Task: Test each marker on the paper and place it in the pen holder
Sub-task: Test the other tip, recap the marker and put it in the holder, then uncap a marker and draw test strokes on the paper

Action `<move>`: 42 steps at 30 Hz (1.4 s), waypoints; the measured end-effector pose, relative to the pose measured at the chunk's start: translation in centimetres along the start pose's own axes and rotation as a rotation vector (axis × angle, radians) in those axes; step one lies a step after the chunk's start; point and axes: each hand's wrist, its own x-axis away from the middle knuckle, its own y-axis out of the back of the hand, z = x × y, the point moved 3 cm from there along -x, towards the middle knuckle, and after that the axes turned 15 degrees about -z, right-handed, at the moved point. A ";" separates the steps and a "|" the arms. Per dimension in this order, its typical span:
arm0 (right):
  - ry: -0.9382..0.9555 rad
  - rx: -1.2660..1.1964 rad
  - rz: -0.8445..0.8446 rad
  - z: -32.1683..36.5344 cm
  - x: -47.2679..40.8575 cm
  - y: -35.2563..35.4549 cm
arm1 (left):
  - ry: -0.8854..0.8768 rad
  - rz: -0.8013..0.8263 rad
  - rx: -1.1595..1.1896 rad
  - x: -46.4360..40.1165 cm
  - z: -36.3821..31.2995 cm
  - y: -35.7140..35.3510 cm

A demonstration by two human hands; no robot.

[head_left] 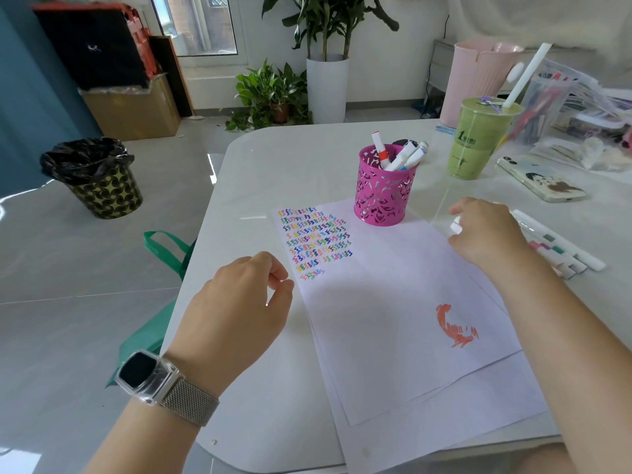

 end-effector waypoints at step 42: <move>-0.222 -1.546 0.280 13.4 9.8 4.2 | 0.135 0.109 0.454 0.1 -2.4 0.0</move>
